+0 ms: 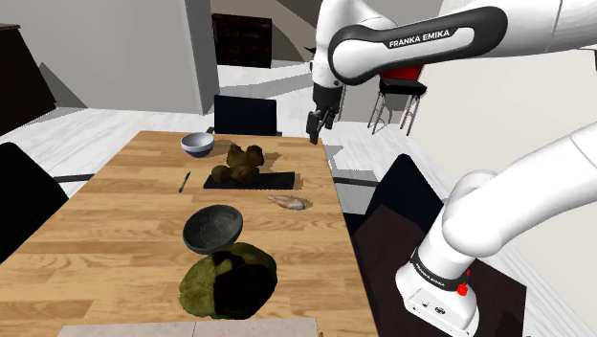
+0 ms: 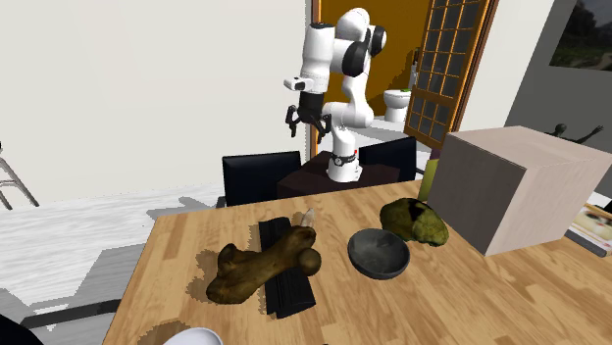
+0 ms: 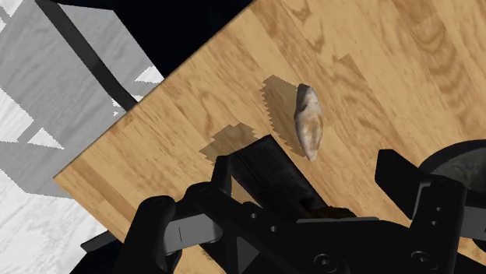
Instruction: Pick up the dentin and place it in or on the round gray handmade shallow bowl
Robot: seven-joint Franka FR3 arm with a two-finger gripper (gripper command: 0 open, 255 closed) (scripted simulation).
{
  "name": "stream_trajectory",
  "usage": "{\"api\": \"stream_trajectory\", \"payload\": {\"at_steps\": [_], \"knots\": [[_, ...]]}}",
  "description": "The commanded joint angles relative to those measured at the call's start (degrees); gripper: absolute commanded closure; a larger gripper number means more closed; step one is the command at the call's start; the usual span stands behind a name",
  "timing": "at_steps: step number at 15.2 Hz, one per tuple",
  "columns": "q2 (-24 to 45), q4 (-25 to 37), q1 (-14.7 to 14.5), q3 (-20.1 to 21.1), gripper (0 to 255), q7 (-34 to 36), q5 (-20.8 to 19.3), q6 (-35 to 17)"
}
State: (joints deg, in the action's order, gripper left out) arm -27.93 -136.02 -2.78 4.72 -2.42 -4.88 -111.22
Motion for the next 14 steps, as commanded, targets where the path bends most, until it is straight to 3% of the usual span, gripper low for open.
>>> {"api": "stream_trajectory", "payload": {"at_steps": [1, 14], "knots": [[4.2, 0.8, -0.4, 0.5, 0, 0.4, 0.3, -2.9], [31.9, 13.7, -2.8, 3.7, 0, 2.3, 0.2, -14.7]]}}
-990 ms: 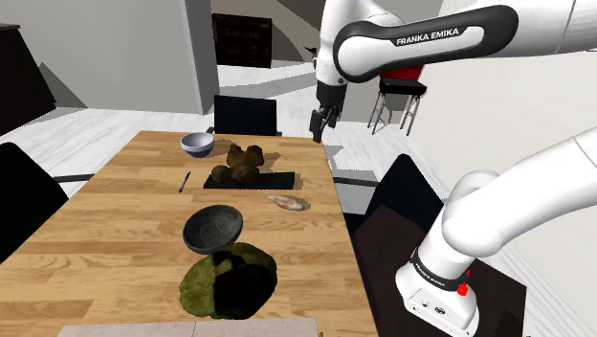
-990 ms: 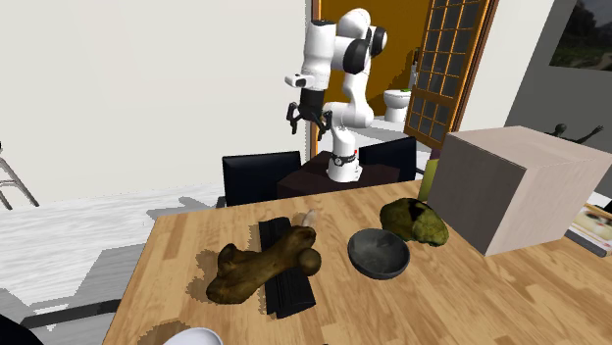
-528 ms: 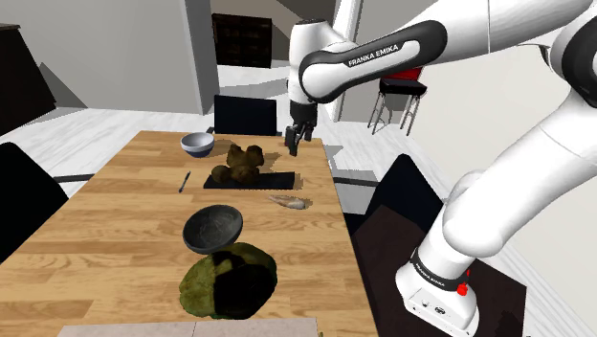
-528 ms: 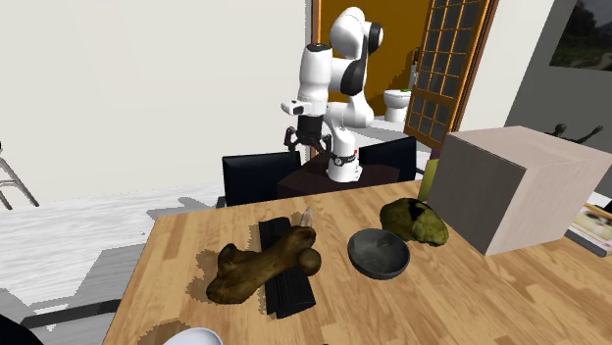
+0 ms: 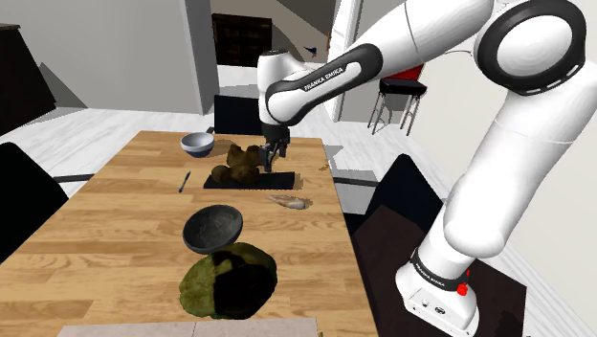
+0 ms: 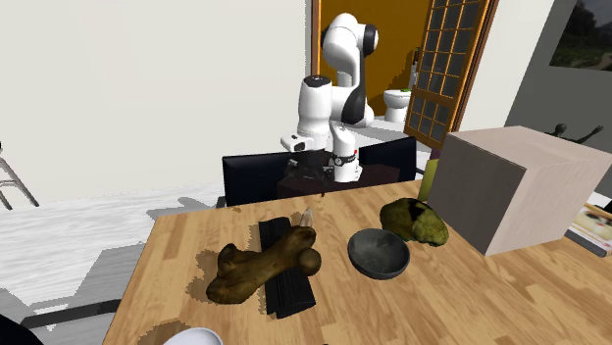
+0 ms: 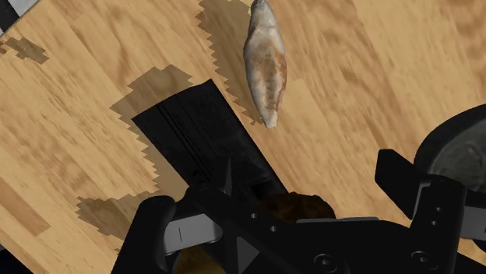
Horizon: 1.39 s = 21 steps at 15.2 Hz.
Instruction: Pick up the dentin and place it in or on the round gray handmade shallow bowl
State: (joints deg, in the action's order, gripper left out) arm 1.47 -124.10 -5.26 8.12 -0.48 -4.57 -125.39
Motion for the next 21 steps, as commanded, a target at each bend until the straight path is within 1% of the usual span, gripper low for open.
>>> {"api": "stream_trajectory", "payload": {"at_steps": [1, 2, 10, 17, 18, 21], "knots": [[4.7, 3.2, -0.6, 0.5, 0, 0.5, -0.3, -1.0], [5.9, 4.0, -0.7, 0.6, 0, 0.6, -0.4, -1.3], [9.1, 1.8, -0.7, 0.3, 0, 1.3, -1.3, -6.6], [9.2, 1.8, -0.7, 0.3, 0, 1.3, -1.3, -6.6], [9.2, 1.8, -0.7, 0.3, 255, 1.3, -1.3, -6.6], [9.2, 1.8, -0.7, 0.3, 255, 1.3, -1.3, -6.6]]}}
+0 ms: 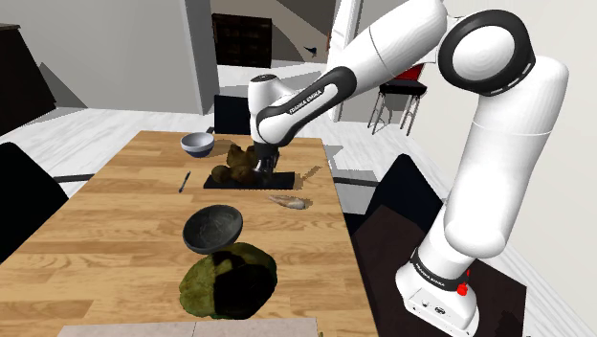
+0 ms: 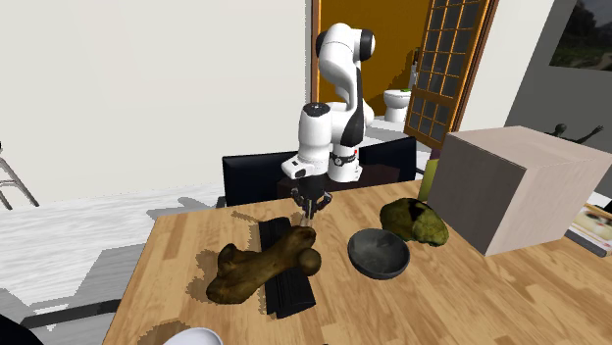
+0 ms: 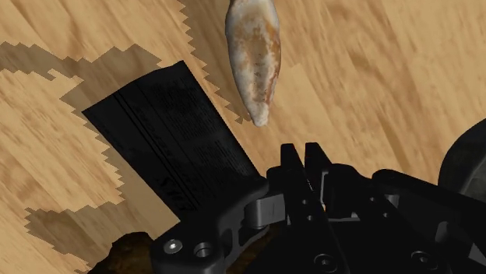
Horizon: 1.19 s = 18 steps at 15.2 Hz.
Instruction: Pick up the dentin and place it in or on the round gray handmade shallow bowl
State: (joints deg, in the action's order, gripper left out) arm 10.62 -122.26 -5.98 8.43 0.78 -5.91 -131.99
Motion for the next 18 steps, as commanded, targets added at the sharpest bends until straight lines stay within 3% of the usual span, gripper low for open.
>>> {"api": "stream_trajectory", "payload": {"at_steps": [1, 6, 7, 14, 18], "knots": [[0.0, 0.0, 0.0, 0.0, 255, 0.0, 0.0, 0.0], [0.0, 0.0, 0.0, 0.0, 255, 0.0, 0.0, 0.0], [0.0, 0.0, 0.0, 0.0, 0, 0.0, 0.0, 0.0], [-2.6, -15.0, 1.6, -2.7, 0, 9.5, 0.9, -13.3], [-0.5, -15.9, 1.6, -3.1, 0, 10.6, 0.3, -16.4]]}}
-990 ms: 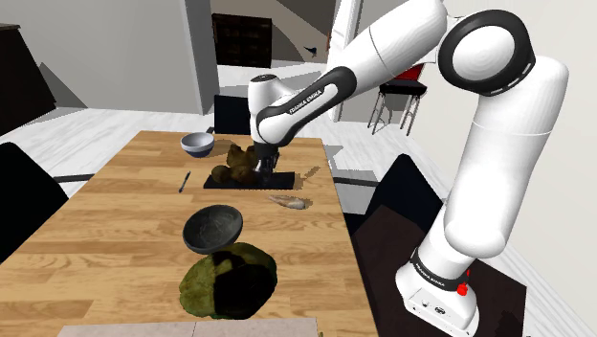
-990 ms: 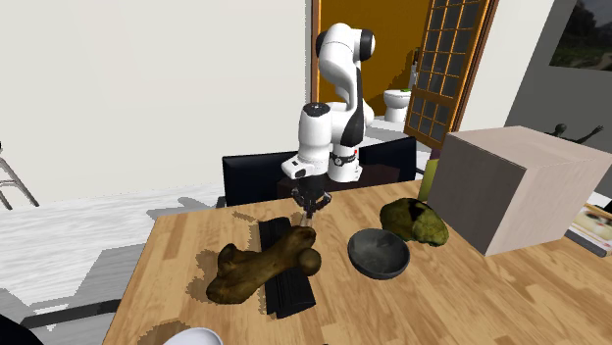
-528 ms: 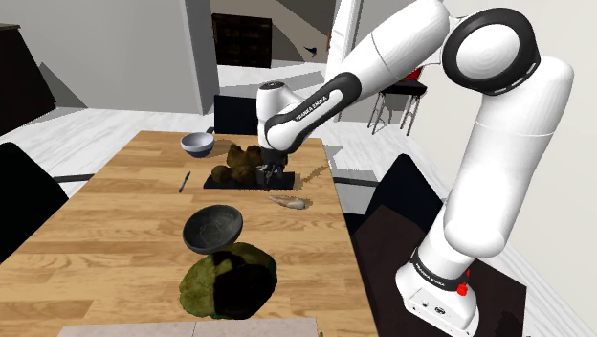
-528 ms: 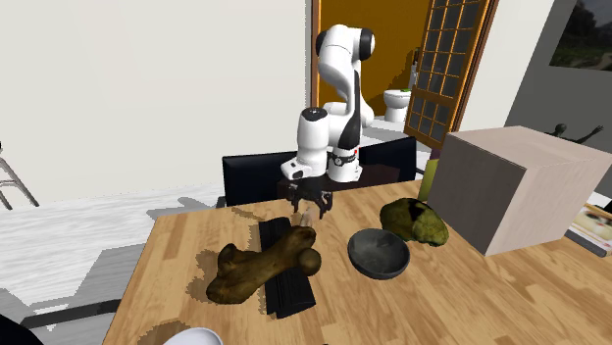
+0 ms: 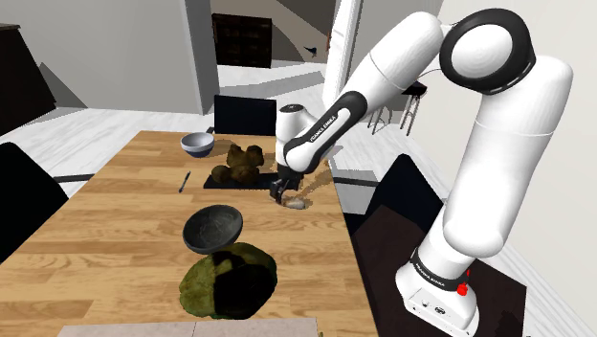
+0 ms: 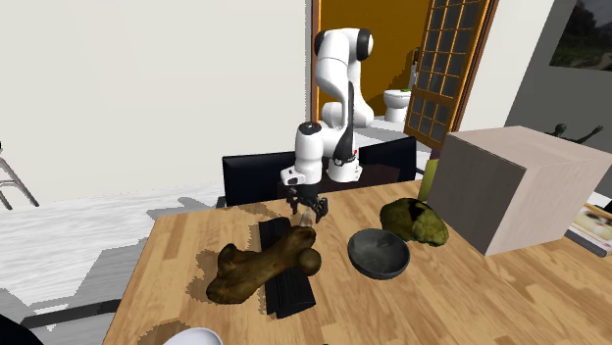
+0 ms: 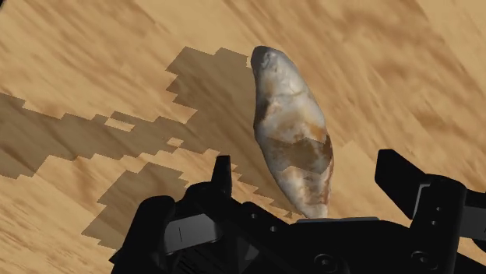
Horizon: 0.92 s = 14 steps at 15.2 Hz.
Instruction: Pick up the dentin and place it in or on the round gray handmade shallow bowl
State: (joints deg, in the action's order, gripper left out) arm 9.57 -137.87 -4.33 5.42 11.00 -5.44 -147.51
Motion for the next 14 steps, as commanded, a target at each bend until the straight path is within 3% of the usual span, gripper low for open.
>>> {"api": "stream_trajectory", "payload": {"at_steps": [1, 4, 12, 13, 14], "knots": [[1.3, -0.3, -0.1, -0.2, 0, 0.5, -0.4, -1.6], [3.9, -0.3, -0.2, -0.5, 0, 1.1, -1.2, -4.2], [3.9, -0.3, -0.2, -0.5, 0, 1.1, -1.2, -4.2], [3.9, -0.3, -0.2, -0.5, 255, 1.1, -1.2, -4.2], [3.9, -0.3, -0.2, -0.5, 255, 1.1, -1.2, -4.2]]}}
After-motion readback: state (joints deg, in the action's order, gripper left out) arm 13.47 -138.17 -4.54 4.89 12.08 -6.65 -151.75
